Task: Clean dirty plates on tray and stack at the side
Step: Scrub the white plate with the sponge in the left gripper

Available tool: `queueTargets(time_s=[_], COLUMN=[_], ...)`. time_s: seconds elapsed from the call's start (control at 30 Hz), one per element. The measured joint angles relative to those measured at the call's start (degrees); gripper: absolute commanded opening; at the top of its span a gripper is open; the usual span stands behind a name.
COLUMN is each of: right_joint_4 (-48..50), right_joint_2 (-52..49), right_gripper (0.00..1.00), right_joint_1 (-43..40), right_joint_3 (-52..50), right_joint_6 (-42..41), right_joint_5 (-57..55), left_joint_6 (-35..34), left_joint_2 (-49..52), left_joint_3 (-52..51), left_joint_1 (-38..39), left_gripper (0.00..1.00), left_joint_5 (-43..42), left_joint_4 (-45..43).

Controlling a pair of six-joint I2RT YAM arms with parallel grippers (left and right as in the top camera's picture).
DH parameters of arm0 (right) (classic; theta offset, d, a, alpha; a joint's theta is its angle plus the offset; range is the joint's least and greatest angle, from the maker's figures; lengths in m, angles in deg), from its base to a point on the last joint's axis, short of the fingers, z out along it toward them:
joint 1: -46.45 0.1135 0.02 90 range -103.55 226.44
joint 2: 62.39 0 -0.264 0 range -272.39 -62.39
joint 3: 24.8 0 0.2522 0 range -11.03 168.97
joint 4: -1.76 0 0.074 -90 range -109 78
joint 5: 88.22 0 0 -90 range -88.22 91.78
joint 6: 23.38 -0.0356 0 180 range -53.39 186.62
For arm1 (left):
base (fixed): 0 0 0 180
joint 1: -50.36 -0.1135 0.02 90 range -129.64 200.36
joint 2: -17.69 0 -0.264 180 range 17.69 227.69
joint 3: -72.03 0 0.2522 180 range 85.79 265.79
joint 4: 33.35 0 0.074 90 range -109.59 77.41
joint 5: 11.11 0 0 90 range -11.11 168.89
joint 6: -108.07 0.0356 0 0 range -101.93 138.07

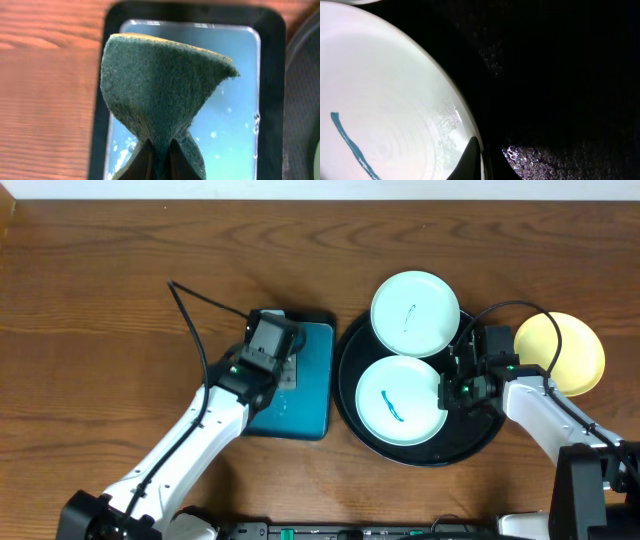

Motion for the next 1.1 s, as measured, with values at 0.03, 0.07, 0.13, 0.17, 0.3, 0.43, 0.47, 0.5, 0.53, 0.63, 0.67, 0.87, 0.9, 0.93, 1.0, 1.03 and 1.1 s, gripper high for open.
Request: queueTargets(time_s=[0.03, 0.07, 0.13, 0.17, 0.3, 0.43, 0.47, 0.5, 0.53, 0.63, 0.67, 0.87, 0.9, 0.93, 1.0, 1.03, 1.1], right_joint_4=[0.0, 0.0, 0.0, 0.0, 0.0, 0.0, 0.0, 0.0, 0.0, 0.0, 0.0, 0.0, 0.0, 0.0, 0.0, 0.0, 0.0], right_joint_2=[0.0, 0.0, 0.0, 0.0, 0.0, 0.0, 0.0, 0.0, 0.0, 0.0, 0.0, 0.0, 0.0, 0.0, 0.0, 0.0, 0.0], right_gripper=[0.01, 0.01, 0.01, 0.01, 0.01, 0.01, 0.01, 0.01, 0.01, 0.01, 0.01, 0.01, 0.01, 0.01, 0.01, 0.01, 0.01], right_joint_1=[0.0, 0.0, 0.0, 0.0, 0.0, 0.0, 0.0, 0.0, 0.0, 0.0, 0.0, 0.0, 0.0, 0.0, 0.0, 0.0, 0.0], right_joint_3=[0.0, 0.0, 0.0, 0.0, 0.0, 0.0, 0.0, 0.0, 0.0, 0.0, 0.0, 0.0, 0.0, 0.0, 0.0, 0.0, 0.0], right_joint_6=[0.0, 0.0, 0.0, 0.0, 0.0, 0.0, 0.0, 0.0, 0.0, 0.0, 0.0, 0.0, 0.0, 0.0, 0.0, 0.0, 0.0], right_joint_5=[0.0, 0.0, 0.0, 0.0, 0.0, 0.0, 0.0, 0.0, 0.1, 0.2, 0.2, 0.2, 0.2, 0.2, 0.2, 0.2, 0.3], left_joint_6=[0.0, 0.2, 0.8, 1.2, 2.2, 3.5, 3.7, 3.7, 3.8, 3.9, 3.8, 2.9, 2.4, 1.8, 0.7, 0.0, -1.2], left_joint_2=[0.2, 0.3, 0.5, 0.6, 0.8, 1.2, 1.5, 1.7, 1.7, 1.7, 1.7, 5.0, 6.7, 8.2, 11.6, 13.3, 16.4], left_joint_3=[0.8, 1.3, 1.6, 1.6, 1.8, 5.4, 7.0, 8.7, 10.0, 13.6, 14.0, 14.3, 14.3, 14.3, 14.3, 14.3, 14.3], left_joint_1=[0.0, 0.0, 0.0, 0.0, 0.0, 0.0, 0.0, 0.0, 0.1, 1.2, 1.9, 10.3, 12.0, 13.3, 16.0, 17.2, 19.4], left_gripper=[0.07, 0.07, 0.07, 0.07, 0.07, 0.07, 0.07, 0.07, 0.07, 0.07, 0.07, 0.07, 0.07, 0.07, 0.07, 0.07, 0.08], left_joint_5=[0.5, 0.5, -0.1, -0.9, -3.9, -8.6, -9.8, -11.0, -11.8, -15.1, -15.8, -18.7, -18.9, -19.1, -19.3, -19.3, -19.5], left_joint_4=[0.5, 0.7, 0.8, 0.9, 1.9, 6.7, 8.0, 8.5, 8.5, 6.8, 5.9, 0.8, -0.4, -1.2, -3.5, -4.6, -6.7])
